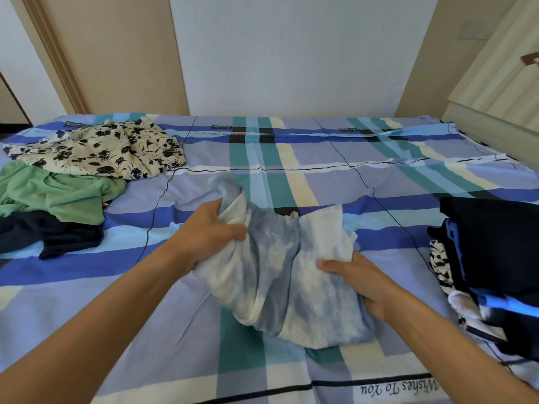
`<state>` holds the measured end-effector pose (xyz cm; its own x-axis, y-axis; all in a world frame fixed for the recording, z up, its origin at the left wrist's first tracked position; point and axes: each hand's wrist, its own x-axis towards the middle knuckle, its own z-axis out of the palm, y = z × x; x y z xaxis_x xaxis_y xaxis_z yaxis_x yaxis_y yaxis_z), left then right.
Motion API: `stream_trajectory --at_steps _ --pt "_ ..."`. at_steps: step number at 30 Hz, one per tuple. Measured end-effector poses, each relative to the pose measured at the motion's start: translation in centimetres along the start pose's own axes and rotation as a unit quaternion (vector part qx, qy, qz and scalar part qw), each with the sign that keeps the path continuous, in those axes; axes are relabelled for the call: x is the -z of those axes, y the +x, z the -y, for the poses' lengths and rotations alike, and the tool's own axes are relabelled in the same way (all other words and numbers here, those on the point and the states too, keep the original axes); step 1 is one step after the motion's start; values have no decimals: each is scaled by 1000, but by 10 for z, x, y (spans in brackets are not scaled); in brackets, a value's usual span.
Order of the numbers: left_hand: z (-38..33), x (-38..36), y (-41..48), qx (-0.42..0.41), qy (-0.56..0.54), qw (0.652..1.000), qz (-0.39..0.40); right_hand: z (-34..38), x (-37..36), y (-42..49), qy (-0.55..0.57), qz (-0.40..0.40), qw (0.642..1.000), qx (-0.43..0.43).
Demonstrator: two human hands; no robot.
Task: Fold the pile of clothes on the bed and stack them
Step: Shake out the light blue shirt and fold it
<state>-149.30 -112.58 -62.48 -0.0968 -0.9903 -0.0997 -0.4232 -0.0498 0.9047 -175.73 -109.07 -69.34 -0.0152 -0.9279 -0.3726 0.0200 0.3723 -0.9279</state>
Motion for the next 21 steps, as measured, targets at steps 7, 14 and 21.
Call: stream_trajectory --at_steps 7,14,21 --pt "-25 -58 -14 -188 268 944 52 -20 -32 -21 126 20 992 -17" --pt "22 -106 -43 -218 311 907 182 -2 -8 -3 136 18 990 -9" --pt "30 -131 -61 -294 319 852 292 -9 -4 14 2 -57 998 -27"
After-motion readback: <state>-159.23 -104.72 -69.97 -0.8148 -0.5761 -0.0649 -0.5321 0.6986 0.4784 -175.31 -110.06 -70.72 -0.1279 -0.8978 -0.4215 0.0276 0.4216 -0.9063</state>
